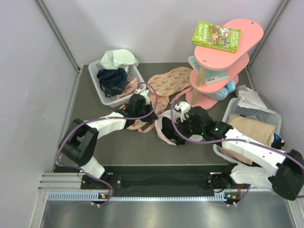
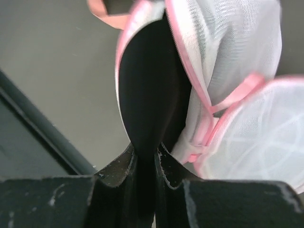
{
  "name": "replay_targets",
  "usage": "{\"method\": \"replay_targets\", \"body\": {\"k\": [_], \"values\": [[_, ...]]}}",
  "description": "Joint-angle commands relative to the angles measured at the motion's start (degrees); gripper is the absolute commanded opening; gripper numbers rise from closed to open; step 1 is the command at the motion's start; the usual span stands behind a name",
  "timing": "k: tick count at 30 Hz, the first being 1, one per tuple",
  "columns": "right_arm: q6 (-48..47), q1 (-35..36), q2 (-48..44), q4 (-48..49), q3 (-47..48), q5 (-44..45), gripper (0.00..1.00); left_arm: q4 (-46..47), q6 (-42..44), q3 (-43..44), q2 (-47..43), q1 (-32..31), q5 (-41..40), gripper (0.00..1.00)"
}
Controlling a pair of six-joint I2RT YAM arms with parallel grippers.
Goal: Unzip the laundry bag and remove the bra
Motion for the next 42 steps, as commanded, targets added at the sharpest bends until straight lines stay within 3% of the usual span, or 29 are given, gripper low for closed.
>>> {"method": "replay_targets", "body": {"k": [1,12,18,22,28,34,40,41,42], "values": [[-0.42,1.04,-7.69,-1.19,2.04,-4.40,0.00,4.68,-1.40,2.23,2.44,0.21,2.89,0.00],[3.79,-1.33,-17.10,4.68,3.89,-11.44,0.00,8.02,-3.16,1.36,5.17,0.13,6.58,0.00],[8.54,-3.70,-21.15,11.27,1.87,-5.92,0.00,12.15,-3.96,-1.71,4.47,-1.63,7.64,0.00],[11.00,-4.93,-19.05,15.32,0.03,-4.06,0.00,13.82,-4.31,-2.68,3.33,-5.23,7.02,0.00],[12.41,-4.93,-13.07,14.81,0.73,-1.34,0.00,16.11,-5.89,-4.97,1.92,-6.73,5.88,0.00],[11.98,-4.93,-15.51,12.96,2.04,3.67,0.00,13.66,-4.84,-6.90,-1.14,-6.56,1.23,0.01],[8.73,-5.11,-16.93,10.24,7.22,7.01,0.00,10.93,-2.82,-7.35,-7.74,-6.38,-0.80,0.27],[8.46,-5.11,-16.76,9.89,8.62,7.80,0.00,9.88,-2.38,-7.26,-8.62,-6.38,-0.89,0.40],[8.28,-5.11,-16.75,9.71,9.25,8.15,0.00,9.52,-2.29,-7.34,-10.11,-6.38,-0.98,0.47]]}}
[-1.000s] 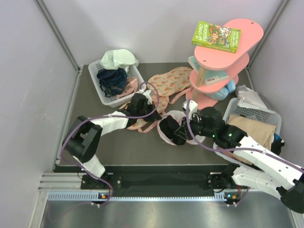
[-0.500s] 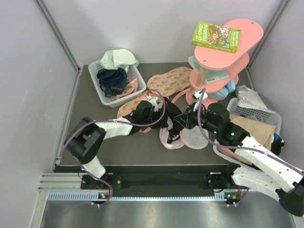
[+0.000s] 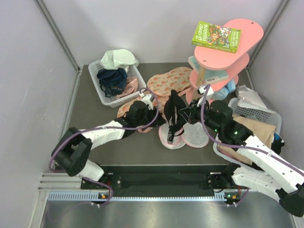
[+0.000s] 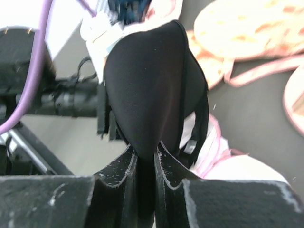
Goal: Unzip the laundry bag and remove the bra
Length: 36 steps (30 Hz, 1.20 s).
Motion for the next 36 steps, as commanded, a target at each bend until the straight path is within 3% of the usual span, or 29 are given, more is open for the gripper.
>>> {"method": "replay_targets", "body": {"k": [1,2,4,7,9,17,22,28,36], "values": [[-2.58,-0.52,-1.41,1.18,7.02,3.79,0.00,-0.73,1.76,-0.17,-6.64,0.24,-1.96,0.55],[-2.76,-0.61,-1.50,1.27,7.89,4.22,0.00,-1.61,2.37,-0.18,-7.35,0.33,-2.05,0.64],[-2.93,-0.70,-1.76,1.80,8.69,4.40,0.00,-2.84,2.98,-0.09,-9.02,0.33,-2.67,0.70],[-3.20,-0.70,-2.02,2.24,10.27,4.32,0.00,-5.21,3.69,0.00,-11.04,0.33,-4.16,0.92],[-3.55,-0.70,-2.11,2.33,11.42,4.14,0.00,-6.35,3.87,-0.17,-13.40,0.42,-5.30,0.99],[-6.36,-0.78,-1.24,1.80,13.35,1.16,0.00,-9.70,9.22,-0.53,-25.97,0.42,-4.60,0.99],[-7.68,-0.70,0.70,3.20,12.21,-5.51,0.00,-4.79,7.65,0.78,-33.37,0.42,-3.20,0.99],[-8.03,0.71,3.07,3.47,10.89,-8.52,0.00,-5.14,2.21,10.10,-27.23,0.42,1.97,0.99],[-8.29,2.55,3.68,2.68,9.40,-7.29,0.00,8.13,-8.70,10.02,-21.60,0.42,7.79,0.99]]}}
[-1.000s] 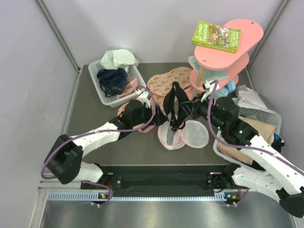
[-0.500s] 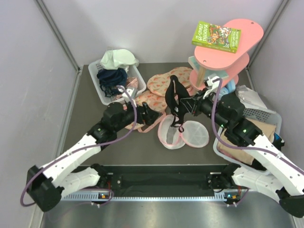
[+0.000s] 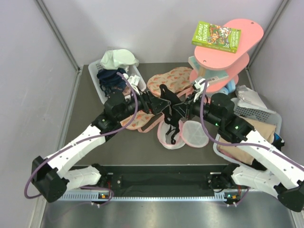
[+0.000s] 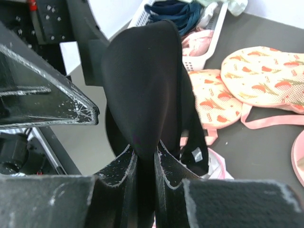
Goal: Unzip the laundry bag and remove the bra
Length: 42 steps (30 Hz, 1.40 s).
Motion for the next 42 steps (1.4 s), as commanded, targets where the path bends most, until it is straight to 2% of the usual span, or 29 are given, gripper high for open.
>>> {"method": "replay_targets", "body": {"k": [1,7,14,16,17,18,20,21,23,24,27,31,34,35,38,39,41,42], "values": [[-1.23,1.35,0.17,2.44,-0.42,-0.62,0.00,9.67,-6.45,1.06,1.81,0.09,3.81,0.99],[-1.94,3.11,2.10,2.26,-0.85,0.17,0.00,14.68,-9.09,0.62,3.93,0.09,4.87,0.99],[-2.99,5.31,3.51,2.26,-0.86,0.52,0.00,14.95,-9.26,0.80,6.04,0.09,5.31,0.97],[-2.99,5.49,3.68,2.26,-0.94,0.96,0.00,14.86,-9.09,0.80,6.39,0.09,5.57,0.88],[-3.08,5.57,3.68,2.26,-1.03,1.14,0.00,14.77,-9.09,0.62,6.56,0.09,5.31,0.79],[-3.26,5.66,3.86,2.26,-1.03,1.14,0.00,14.51,-9.09,0.53,6.65,0.09,5.22,0.63],[-3.17,5.83,4.03,2.44,-1.12,1.14,0.00,13.98,-9.09,0.53,6.83,0.09,4.26,0.45],[-3.17,5.84,4.21,2.44,-1.29,1.22,0.00,13.63,-9.09,0.53,6.83,0.09,3.99,0.31],[-3.26,5.75,4.21,2.53,-1.38,1.31,0.00,13.36,-9.00,0.44,6.92,0.09,3.55,0.22],[-3.17,5.84,4.39,2.53,-1.56,1.49,0.01,13.19,-9.00,0.36,7.00,0.09,3.55,0.12],[-3.08,5.84,4.48,2.79,-1.82,1.58,0.01,13.10,-8.91,0.36,7.18,0.09,3.55,0.00],[-3.00,5.84,4.48,2.88,-2.17,2.36,0.05,12.92,-8.74,0.09,7.09,0.09,2.32,0.00],[-2.91,5.84,4.39,2.79,-2.35,3.07,0.15,11.17,-6.99,0.44,5.95,0.35,-0.57,0.00],[-2.91,5.92,4.30,2.79,-2.44,3.24,0.29,9.69,-6.46,0.62,5.34,0.96,-1.02,0.00],[-2.82,5.84,3.77,2.79,-3.05,3.77,0.49,7.66,-5.14,1.15,3.76,2.72,-2.16,0.00],[-2.73,5.92,3.42,2.79,-3.31,4.03,0.63,6.95,-4.79,1.32,3.32,3.25,-2.42,0.00],[-2.73,5.84,2.81,2.44,-3.40,4.48,0.77,5.55,-3.73,2.11,2.44,4.83,-3.13,0.00],[-2.82,5.92,2.63,2.44,-3.49,4.56,0.80,4.32,-3.38,2.38,2.09,5.45,-3.30,0.00]]}}
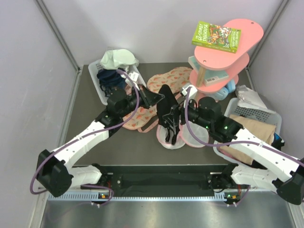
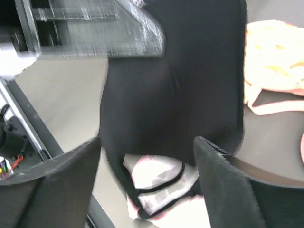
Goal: Unzip the laundry bag and remove the bra
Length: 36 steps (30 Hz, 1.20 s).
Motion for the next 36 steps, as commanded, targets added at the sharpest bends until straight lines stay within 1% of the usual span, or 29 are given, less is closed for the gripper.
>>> {"method": "replay_targets", "body": {"k": [1,2,5,7,9,11,15,16,18,22,23,25,27,31,33,36], "values": [[-0.46,1.09,-1.87,1.06,-0.48,1.15,0.83,-1.33,3.55,2.73,-4.30,3.33,-3.33,0.00],[-0.55,1.09,-2.22,0.71,-0.65,1.33,0.88,-1.94,3.82,2.99,-4.74,4.29,-3.94,0.00],[-1.25,1.09,-4.41,0.01,-1.27,2.56,0.92,-3.35,4.96,3.78,-6.06,5.97,-5.87,0.00],[-1.42,1.01,-5.39,-0.43,-1.71,3.26,0.93,-4.83,6.36,5.00,-6.58,6.85,-6.84,0.00],[-1.86,0.92,-6.96,-1.57,-1.80,6.33,0.94,-5.98,7.50,6.33,-6.76,8.16,-7.81,0.00],[-1.95,0.92,-8.46,-2.45,-1.97,7.39,0.95,-7.56,9.26,8.35,-6.85,10.01,-8.60,0.00],[-1.87,0.57,-10.75,-3.16,-2.93,9.68,0.96,-10.73,14.61,13.87,-6.59,13.26,-13.60,0.00],[-1.69,0.48,-11.10,-3.16,-3.20,9.77,0.97,-11.87,15.50,15.28,-5.46,15.01,-13.87,0.00],[-1.52,0.30,-11.72,-3.16,-3.73,9.95,0.97,-14.59,17.87,19.32,-4.05,16.60,-14.92,0.00],[-1.25,0.22,-11.81,-3.86,-3.82,9.95,0.97,-16.18,20.60,24.34,0.08,22.12,-20.20,0.00],[-1.16,0.13,-12.07,-3.86,-3.90,9.95,0.97,-17.75,20.69,24.87,0.61,23.19,-20.29,0.00],[-1.07,0.13,-12.51,-4.12,-4.17,10.12,0.97,-16.98,20.78,25.75,1.93,25.99,-20.29,0.00],[-0.99,0.13,-12.86,-4.39,-4.34,10.30,0.97,-16.89,21.22,26.89,3.07,27.41,-20.21,0.00],[-0.72,0.13,-13.04,-4.83,-4.43,10.30,0.97,-16.89,20.26,27.25,6.67,31.27,-17.75,0.00],[-0.63,0.13,-13.04,-4.65,-4.69,10.30,0.98,-13.91,18.86,25.33,7.65,32.07,-15.04,0.00],[-0.55,0.04,-12.60,-4.65,-4.70,9.95,0.98,-10.04,19.28,23.13,9.23,32.25,-14.84,0.00]]}}
